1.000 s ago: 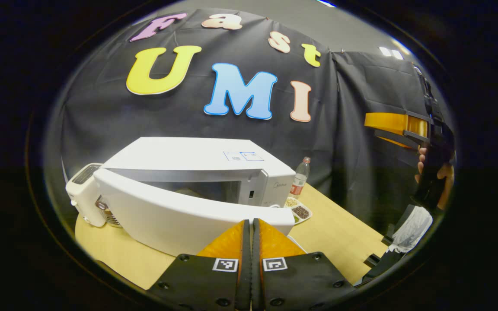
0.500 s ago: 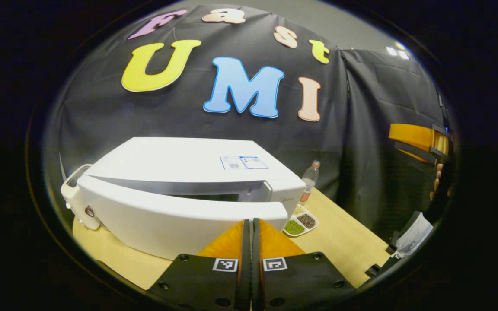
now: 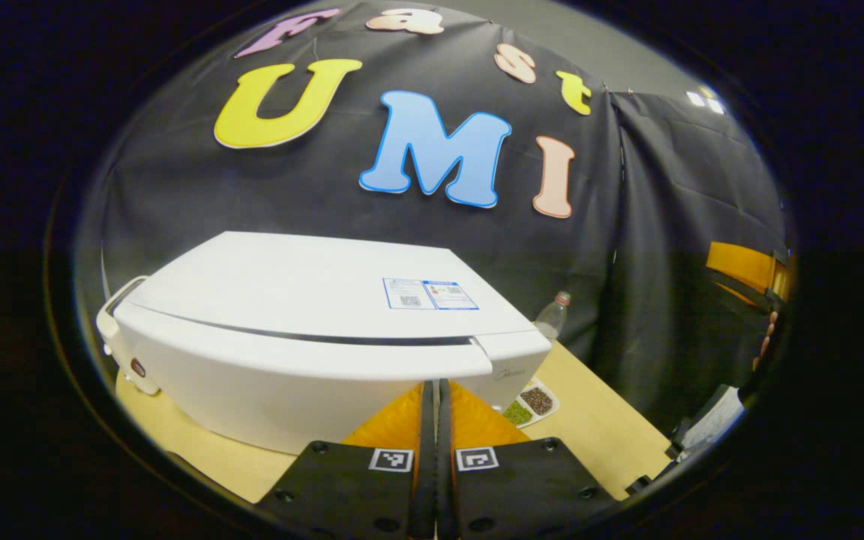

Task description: Open the microwave oven with the left hand, put the food in, and close the microwave oven.

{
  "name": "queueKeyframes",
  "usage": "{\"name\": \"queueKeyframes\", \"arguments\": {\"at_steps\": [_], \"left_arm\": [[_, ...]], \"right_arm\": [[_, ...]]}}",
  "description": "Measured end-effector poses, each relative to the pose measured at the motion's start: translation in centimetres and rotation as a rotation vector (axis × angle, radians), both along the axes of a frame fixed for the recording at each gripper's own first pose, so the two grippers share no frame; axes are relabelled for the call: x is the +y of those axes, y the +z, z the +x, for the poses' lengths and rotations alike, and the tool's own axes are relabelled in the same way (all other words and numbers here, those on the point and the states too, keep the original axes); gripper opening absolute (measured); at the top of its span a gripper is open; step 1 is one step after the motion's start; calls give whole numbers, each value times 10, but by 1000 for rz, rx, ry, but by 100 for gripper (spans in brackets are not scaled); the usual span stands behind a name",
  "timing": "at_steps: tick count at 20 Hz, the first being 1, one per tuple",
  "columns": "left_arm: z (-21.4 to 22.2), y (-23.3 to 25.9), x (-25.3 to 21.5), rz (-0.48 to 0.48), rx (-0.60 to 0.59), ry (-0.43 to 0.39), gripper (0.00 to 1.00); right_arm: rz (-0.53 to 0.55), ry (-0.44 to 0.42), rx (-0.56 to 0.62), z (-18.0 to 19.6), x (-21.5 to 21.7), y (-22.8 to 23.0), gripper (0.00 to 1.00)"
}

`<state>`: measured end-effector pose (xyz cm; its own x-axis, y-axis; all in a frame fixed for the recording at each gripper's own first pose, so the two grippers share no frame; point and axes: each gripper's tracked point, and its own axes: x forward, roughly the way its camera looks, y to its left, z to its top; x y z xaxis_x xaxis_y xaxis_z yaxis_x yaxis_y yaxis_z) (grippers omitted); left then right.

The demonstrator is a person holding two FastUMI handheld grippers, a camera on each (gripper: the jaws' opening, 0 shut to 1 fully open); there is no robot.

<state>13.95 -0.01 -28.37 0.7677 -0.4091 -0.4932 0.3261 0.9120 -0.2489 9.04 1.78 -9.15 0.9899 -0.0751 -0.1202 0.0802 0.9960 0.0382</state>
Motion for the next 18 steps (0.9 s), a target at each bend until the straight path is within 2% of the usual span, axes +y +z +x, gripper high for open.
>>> {"name": "queueKeyframes", "arguments": {"at_steps": [6, 7, 9, 10, 13, 14, 15, 18], "left_arm": [[6, -4, 3, -3, 4, 38, 7], [16, -3, 11, 29, -18, 76, 7], [15, -6, -1, -34, 15, 53, 10], [14, -3, -2, -20, 4, 40, 7], [14, -4, 0, 6, -6, 24, 7], [14, -4, 0, -3, -4, 27, 9], [15, -3, 0, -5, -3, 30, 7], [15, 22, 12, 27, -72, 60, 7]], "right_arm": [[1, -19, 14, -1, -5, -8, 95], [-2, -22, 14, -3, -6, -6, 95], [-14, -23, 9, -8, -5, -3, 95], [-22, -24, 5, -8, -5, -2, 95], [-31, -23, 4, -13, -3, 1, 95], [-34, -22, 1, -15, -1, 2, 95], [-38, -20, -2, -15, 1, 3, 95], [-46, -2, -15, -18, 11, 11, 95]]}}
